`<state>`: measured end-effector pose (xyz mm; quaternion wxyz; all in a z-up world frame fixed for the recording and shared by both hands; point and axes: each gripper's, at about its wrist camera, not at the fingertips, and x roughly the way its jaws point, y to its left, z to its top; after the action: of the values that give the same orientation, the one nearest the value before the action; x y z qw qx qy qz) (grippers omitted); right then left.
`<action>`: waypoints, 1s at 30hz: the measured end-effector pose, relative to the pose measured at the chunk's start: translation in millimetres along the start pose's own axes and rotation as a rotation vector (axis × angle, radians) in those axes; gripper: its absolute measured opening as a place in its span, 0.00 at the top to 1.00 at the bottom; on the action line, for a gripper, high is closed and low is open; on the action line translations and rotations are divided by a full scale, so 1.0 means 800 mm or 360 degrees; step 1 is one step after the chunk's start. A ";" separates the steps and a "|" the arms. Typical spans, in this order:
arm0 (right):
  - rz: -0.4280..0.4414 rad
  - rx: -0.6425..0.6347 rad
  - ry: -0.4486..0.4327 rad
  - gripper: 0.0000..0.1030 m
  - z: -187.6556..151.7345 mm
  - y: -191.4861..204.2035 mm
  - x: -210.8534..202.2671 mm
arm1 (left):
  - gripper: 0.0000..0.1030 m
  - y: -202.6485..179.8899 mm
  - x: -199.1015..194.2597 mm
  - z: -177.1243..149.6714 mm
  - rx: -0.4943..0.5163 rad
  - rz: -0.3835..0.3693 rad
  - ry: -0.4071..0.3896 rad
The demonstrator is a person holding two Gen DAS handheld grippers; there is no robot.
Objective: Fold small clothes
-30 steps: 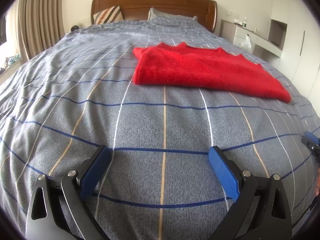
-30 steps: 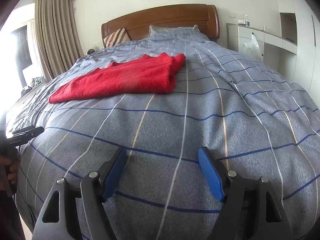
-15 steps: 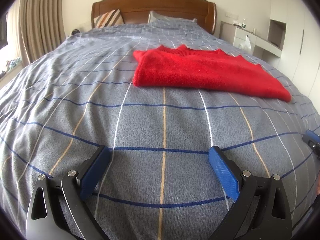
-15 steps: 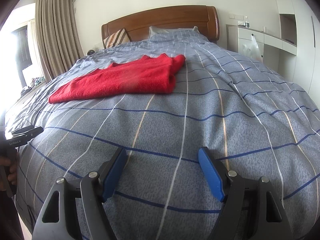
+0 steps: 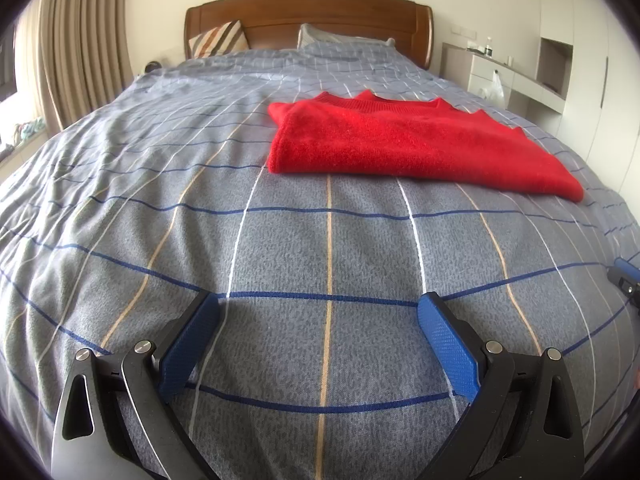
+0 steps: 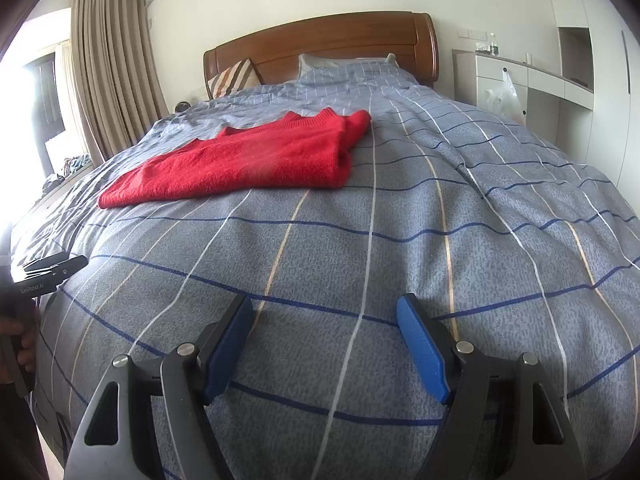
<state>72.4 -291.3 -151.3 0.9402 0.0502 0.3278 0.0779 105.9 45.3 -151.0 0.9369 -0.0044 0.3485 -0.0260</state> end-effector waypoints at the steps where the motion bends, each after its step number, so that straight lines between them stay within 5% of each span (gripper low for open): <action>1: 0.0000 0.0000 0.0000 0.28 0.001 0.000 -0.001 | 0.03 0.000 0.000 0.000 0.0000 0.0000 0.0000; 21: -0.0040 -0.0009 0.0070 0.28 0.009 0.006 0.000 | 0.03 0.002 -0.012 0.000 0.0007 -0.0036 0.0025; 25: 0.0058 0.0094 0.0223 0.28 0.050 -0.003 0.001 | 0.03 0.004 -0.043 0.001 0.0022 -0.0117 -0.0003; 30: 0.0206 0.0295 0.0149 0.28 0.148 -0.036 0.019 | 0.03 0.026 -0.058 0.002 -0.0084 -0.0133 -0.0049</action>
<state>161.5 -322.0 -72.8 0.9082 0.1542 0.3732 0.1102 72.8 68.4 -120.4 0.9398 -0.0440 0.3342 -0.0559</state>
